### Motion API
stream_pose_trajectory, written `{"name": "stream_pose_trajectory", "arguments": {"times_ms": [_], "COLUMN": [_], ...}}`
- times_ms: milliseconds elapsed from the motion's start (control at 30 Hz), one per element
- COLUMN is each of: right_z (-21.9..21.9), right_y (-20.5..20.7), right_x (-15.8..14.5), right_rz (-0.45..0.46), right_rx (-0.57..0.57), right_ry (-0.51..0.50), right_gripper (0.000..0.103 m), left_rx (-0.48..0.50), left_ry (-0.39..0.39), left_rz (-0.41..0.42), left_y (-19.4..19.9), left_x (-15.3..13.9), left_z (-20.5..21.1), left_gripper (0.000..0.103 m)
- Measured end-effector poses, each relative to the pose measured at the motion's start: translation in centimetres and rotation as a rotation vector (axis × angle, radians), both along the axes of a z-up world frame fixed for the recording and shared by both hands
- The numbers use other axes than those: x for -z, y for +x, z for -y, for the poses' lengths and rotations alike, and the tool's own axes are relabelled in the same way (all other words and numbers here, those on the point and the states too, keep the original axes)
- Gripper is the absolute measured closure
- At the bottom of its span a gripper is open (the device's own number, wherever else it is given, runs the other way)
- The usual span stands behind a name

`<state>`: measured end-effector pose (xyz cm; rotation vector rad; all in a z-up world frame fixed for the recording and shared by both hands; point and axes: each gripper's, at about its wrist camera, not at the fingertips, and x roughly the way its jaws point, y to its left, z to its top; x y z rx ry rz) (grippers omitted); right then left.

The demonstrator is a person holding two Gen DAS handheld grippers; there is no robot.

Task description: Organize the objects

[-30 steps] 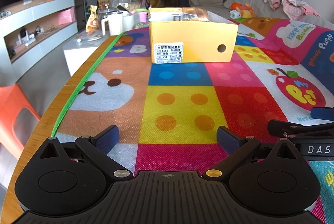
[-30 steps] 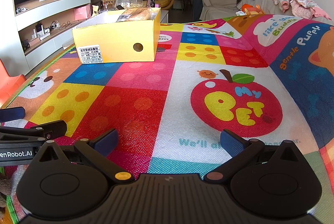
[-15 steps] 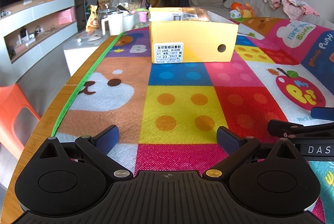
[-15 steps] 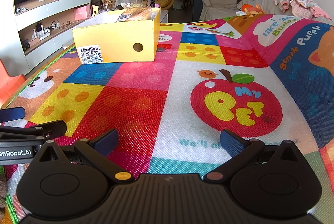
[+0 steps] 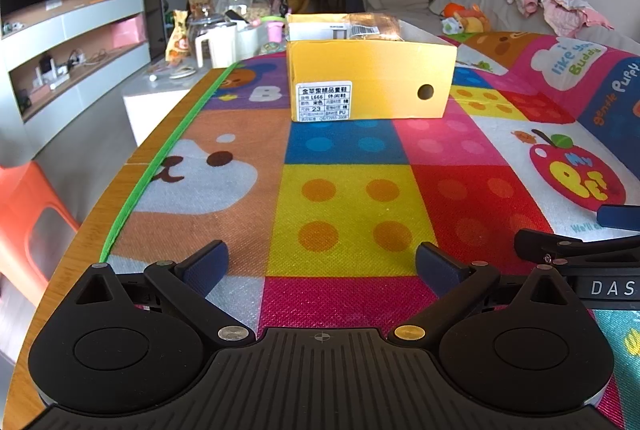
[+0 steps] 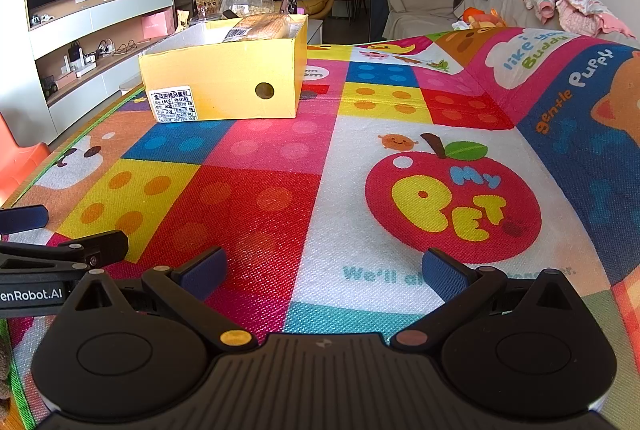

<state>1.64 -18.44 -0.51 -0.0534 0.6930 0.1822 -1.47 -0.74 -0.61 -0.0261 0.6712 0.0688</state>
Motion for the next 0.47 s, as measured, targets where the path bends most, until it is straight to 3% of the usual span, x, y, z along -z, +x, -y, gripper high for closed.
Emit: {"name": "stream_pose_trajectory", "arguments": {"times_ms": [467], "right_z": [-0.01], "right_y": [-0.01], "right_x": [0.00], "right_rz": [0.000], "right_rx": [0.000], "right_ry": [-0.001], "right_gripper": [0.000], "left_rx": [-0.001], "left_ry": [-0.003], "left_rz": [0.002], "left_y": [-0.07], "left_x": [0.03], "left_z": [-0.21], "left_gripper": [0.001]}}
